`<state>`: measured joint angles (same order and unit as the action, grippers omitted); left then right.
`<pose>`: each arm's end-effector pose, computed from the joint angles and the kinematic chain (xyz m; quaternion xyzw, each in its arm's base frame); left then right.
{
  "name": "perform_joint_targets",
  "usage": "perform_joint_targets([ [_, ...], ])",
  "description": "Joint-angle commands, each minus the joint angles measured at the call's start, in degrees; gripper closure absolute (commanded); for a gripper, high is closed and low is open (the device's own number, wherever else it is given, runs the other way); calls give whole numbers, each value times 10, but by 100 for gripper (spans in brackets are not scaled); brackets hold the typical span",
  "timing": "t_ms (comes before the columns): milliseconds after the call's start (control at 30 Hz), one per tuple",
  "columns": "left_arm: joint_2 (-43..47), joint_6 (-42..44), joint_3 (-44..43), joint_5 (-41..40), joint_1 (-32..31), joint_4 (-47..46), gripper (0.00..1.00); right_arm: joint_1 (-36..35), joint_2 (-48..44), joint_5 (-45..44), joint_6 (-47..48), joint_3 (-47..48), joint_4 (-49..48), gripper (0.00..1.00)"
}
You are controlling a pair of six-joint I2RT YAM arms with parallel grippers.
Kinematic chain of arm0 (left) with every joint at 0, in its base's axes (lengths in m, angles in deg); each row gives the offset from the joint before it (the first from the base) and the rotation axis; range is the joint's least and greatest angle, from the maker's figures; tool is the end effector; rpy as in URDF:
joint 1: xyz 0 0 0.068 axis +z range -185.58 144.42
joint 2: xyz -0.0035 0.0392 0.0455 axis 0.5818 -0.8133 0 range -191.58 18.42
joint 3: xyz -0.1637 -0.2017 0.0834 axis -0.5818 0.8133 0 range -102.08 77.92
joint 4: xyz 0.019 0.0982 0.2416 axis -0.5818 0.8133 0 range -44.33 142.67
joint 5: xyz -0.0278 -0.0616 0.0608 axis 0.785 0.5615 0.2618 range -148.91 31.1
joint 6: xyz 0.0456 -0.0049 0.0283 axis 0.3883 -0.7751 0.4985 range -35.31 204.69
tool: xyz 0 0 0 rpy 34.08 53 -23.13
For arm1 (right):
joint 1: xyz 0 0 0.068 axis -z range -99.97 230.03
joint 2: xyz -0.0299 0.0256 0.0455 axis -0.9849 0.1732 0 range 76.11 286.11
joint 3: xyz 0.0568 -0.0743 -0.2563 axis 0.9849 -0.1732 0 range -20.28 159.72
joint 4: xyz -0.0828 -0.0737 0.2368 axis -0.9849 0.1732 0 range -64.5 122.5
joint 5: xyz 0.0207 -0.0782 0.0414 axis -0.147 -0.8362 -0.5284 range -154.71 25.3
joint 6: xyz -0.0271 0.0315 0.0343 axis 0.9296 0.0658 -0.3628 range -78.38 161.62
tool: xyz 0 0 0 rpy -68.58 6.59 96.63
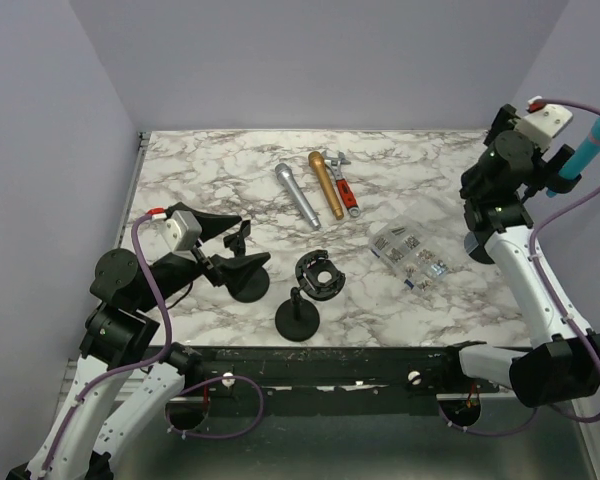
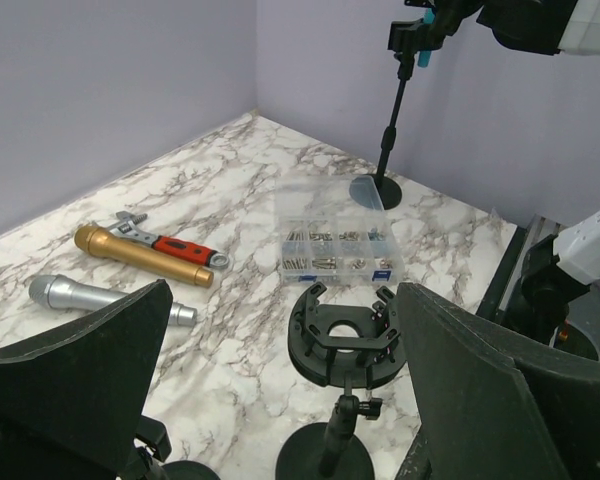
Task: Remove the microphone from the stand
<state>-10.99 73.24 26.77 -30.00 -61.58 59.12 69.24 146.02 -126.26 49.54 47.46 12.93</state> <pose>0.0817 -0.0590 0.4049 0.2675 0.6044 -0.3898 0.6413 0.2670 0.0189 0.4285 0.2986 0.6065 -0.3109 0.6681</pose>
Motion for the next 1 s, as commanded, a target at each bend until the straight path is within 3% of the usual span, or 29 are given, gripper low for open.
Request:
perform_joint_targets([
  [0,0,9,-11,-13,-4,7,2,45,-3,-24,49,1,-75,2],
  [967,5,11,-8,-21,-23,7,2,187,108,12,45,51,-84,3],
])
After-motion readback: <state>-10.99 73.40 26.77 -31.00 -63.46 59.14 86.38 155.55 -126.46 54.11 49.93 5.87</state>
